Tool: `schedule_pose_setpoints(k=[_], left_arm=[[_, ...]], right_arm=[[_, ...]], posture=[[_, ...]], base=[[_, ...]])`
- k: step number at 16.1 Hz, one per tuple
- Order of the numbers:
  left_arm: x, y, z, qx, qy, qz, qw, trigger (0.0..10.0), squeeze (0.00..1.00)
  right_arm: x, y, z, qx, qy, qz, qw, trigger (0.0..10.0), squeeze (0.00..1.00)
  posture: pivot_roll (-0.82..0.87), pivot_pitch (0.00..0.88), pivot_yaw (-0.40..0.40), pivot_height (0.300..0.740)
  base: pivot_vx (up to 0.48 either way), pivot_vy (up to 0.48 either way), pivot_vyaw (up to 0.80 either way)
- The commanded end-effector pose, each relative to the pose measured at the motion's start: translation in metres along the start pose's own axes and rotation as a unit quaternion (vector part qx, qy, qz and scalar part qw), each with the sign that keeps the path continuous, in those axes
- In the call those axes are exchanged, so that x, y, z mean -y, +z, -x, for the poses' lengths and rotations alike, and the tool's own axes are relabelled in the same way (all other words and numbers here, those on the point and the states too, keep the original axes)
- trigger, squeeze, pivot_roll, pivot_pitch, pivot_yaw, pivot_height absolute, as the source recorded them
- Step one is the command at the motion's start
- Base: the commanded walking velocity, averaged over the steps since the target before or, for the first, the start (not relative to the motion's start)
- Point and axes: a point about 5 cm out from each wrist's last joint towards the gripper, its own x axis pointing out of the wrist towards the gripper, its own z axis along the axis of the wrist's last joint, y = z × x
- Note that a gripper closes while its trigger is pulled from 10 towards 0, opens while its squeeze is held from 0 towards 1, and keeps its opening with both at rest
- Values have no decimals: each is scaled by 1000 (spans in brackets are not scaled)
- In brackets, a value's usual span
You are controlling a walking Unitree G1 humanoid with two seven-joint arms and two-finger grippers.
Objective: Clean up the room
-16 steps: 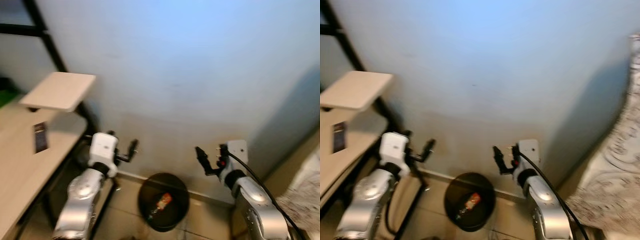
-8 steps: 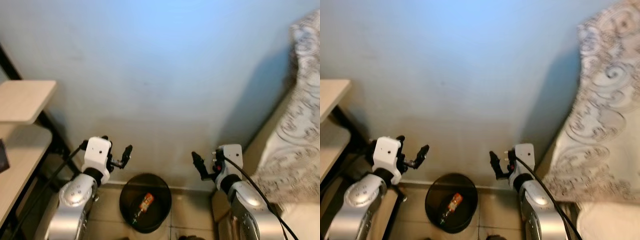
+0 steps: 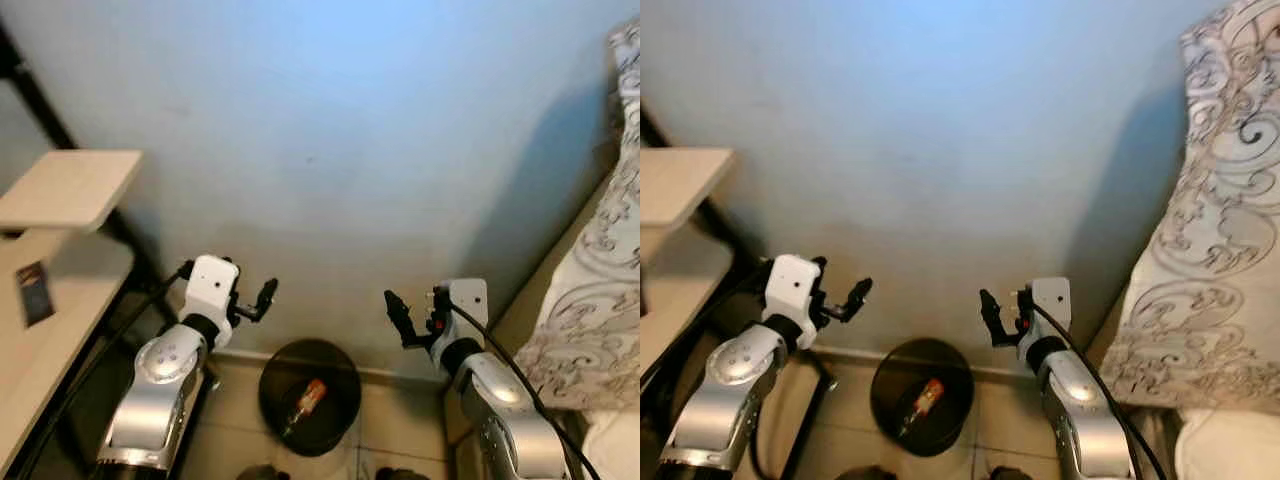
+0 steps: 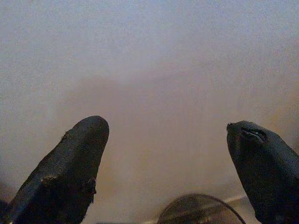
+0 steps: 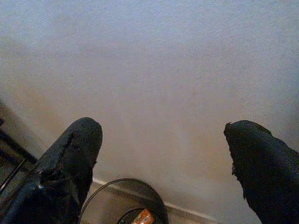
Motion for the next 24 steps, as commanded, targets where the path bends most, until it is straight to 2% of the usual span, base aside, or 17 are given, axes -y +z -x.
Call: schedule_pose_setpoints(k=[1, 6, 10, 12, 15, 24], left_arm=[[-3, -2, 0, -10, 1, -3, 1000, 10000, 0], [-4, -3, 1, -4, 2, -12, 1000, 10000, 0], [-4, -6, 3, 1, 16, 26, 1000, 10000, 0], [-5, -7, 4, 2, 22, 27, 999, 10000, 0], [-3, -9, 8, 1, 25, 20, 999, 10000, 0], [-4, -10, 12, 2, 39, 17, 999, 10000, 0]], right_arm=[[0, 0, -1, 2, 2, -4, 1000, 10000, 0], [-2, 3, -5, 9, -2, -6, 1000, 10000, 0], [0, 3, -4, 11, -4, 2, 1000, 10000, 0], [0, 3, -3, 10, -5, 3, 1000, 10000, 0], [0, 3, -3, 13, -4, 2, 1000, 10000, 0], [-2, 2, -4, 18, -9, -2, 1000, 10000, 0]], posture=[[44, 0, 85, 740], [58, 0, 70, 740], [50, 0, 65, 740], [56, 0, 56, 740], [75, 0, 37, 740], [84, 0, 23, 740]], base=[[-255, 0, 0], [-100, 0, -129], [0, 0, -800], [0, 0, -800], [0, 0, 0], [0, 0, -800]])
